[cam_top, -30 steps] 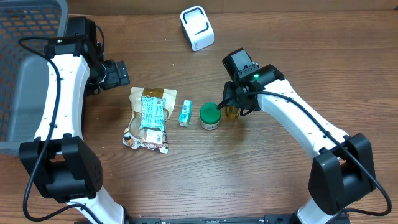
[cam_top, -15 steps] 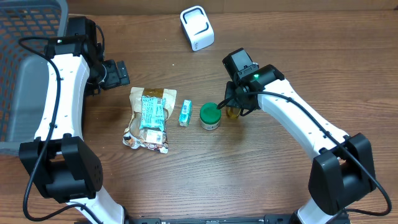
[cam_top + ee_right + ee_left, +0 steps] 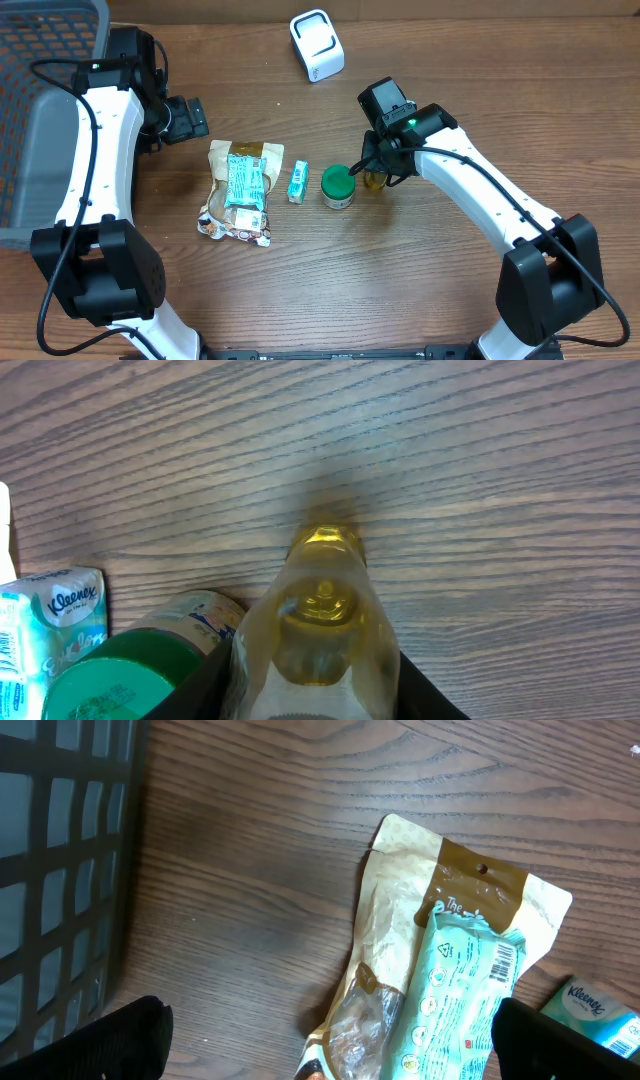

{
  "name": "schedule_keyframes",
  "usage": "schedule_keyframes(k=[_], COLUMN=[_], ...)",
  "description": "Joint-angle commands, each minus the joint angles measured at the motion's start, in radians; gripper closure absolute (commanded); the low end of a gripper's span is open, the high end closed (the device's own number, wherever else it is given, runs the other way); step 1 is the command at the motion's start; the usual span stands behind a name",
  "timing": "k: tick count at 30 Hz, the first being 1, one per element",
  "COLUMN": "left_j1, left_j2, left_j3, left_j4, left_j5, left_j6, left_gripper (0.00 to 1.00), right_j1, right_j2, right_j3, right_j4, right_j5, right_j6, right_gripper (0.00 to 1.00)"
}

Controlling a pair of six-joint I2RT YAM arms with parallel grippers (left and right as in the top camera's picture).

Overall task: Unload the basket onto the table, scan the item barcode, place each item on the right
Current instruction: 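Lower the right gripper over the Vim bottle and close on it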

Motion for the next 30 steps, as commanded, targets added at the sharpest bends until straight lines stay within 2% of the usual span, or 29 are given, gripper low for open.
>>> schedule_keyframes(k=[1, 30], left_j1=[-0.006, -0.006], left_j2=[-0.006, -0.006], left_j3=[-0.007, -0.007], left_j4=[0.002, 0.004], left_j5=[0.007, 0.007], left_j6=[0.015, 0.015], left_gripper=[0.0, 0.0], right_j1=[0.003, 0.002], right_j2=[-0.004, -0.004], right_j3=[0.014, 0.014], right_j4=[-0.003, -0.008], right_j5=[0.007, 0.035], right_j6=[0.0, 0.0], right_gripper=[0.7, 0.68])
